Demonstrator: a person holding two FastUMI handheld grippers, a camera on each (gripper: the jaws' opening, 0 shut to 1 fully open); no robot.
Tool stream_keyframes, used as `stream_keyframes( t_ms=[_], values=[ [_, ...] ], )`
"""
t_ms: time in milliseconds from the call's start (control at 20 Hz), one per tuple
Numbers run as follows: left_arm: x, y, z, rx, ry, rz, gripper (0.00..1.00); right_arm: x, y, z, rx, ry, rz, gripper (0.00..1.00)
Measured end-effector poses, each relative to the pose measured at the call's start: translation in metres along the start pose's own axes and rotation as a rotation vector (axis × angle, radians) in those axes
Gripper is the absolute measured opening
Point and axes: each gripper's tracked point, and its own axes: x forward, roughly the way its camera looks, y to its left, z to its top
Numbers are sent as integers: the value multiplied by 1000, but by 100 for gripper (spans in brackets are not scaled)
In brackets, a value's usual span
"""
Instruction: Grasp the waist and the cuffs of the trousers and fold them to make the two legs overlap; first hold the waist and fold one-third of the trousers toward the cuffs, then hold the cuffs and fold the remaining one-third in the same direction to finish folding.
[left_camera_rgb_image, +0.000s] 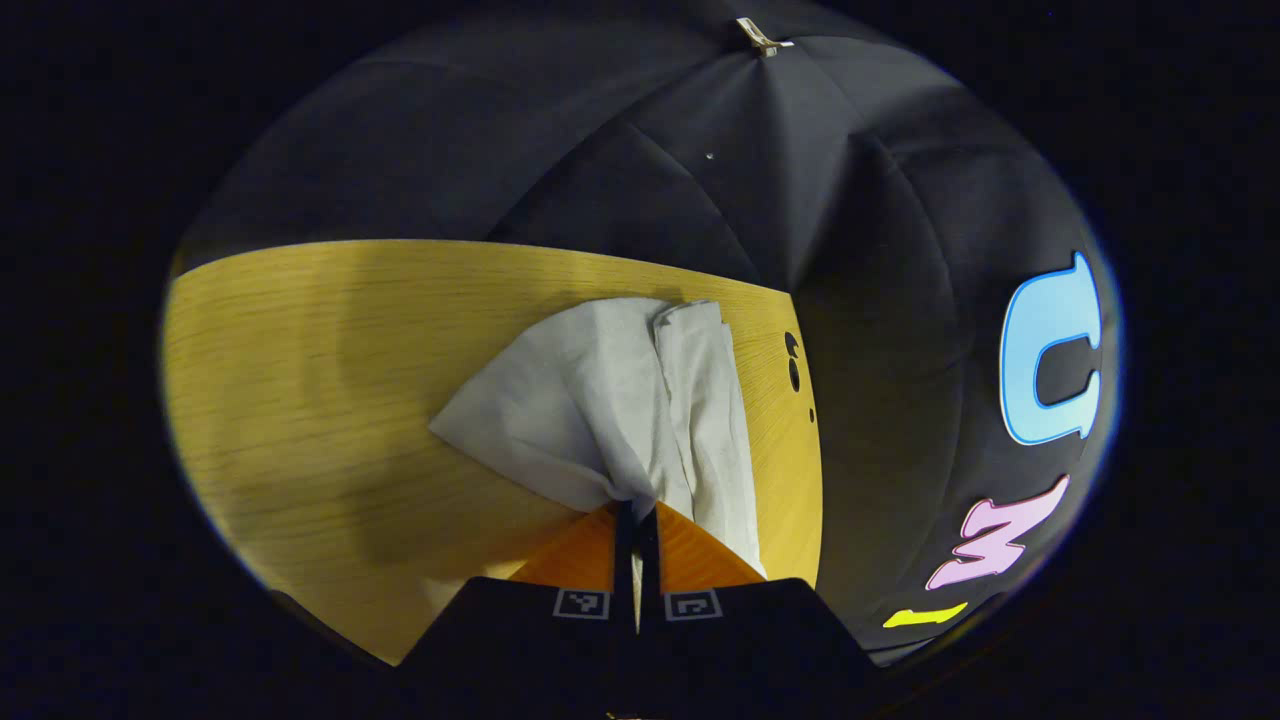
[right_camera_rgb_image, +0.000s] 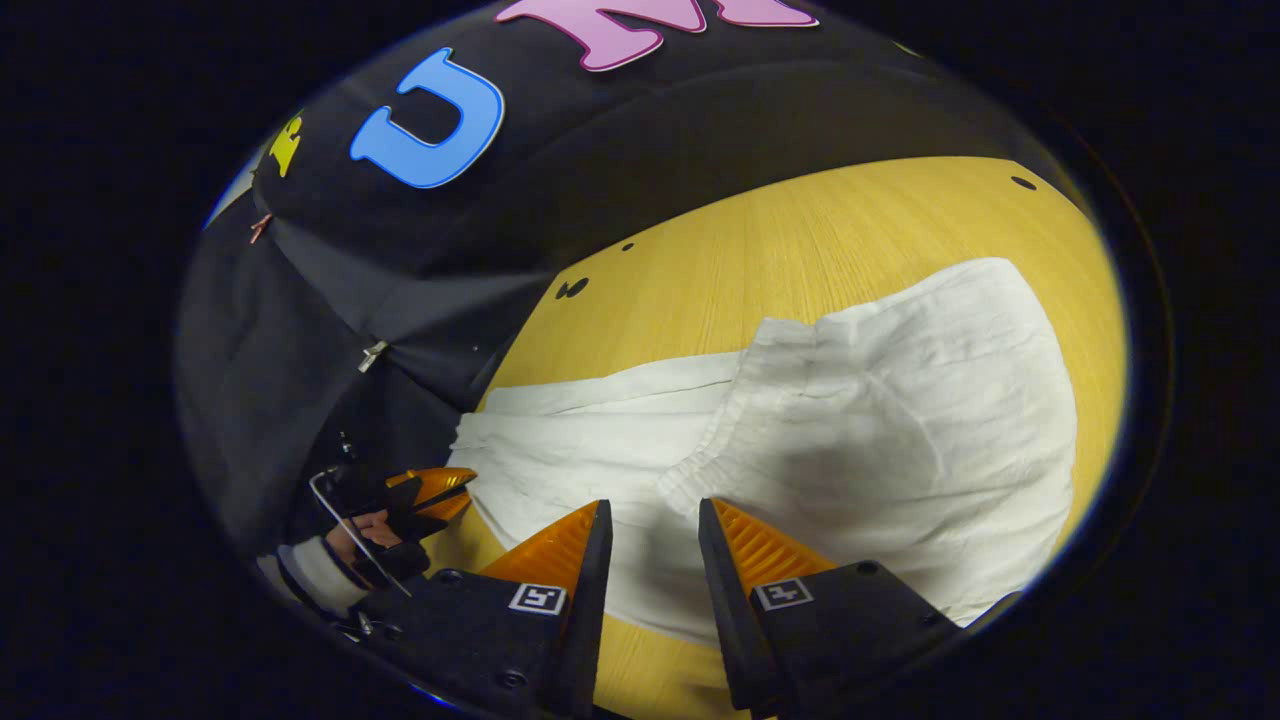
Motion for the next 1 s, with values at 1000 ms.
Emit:
stream_keyframes(
  t_ms=[1000],
  values=[
    [-62,-221,-112,467,-78,-436,5,-152,-128,37,168,-157,-173,53]
  ],
)
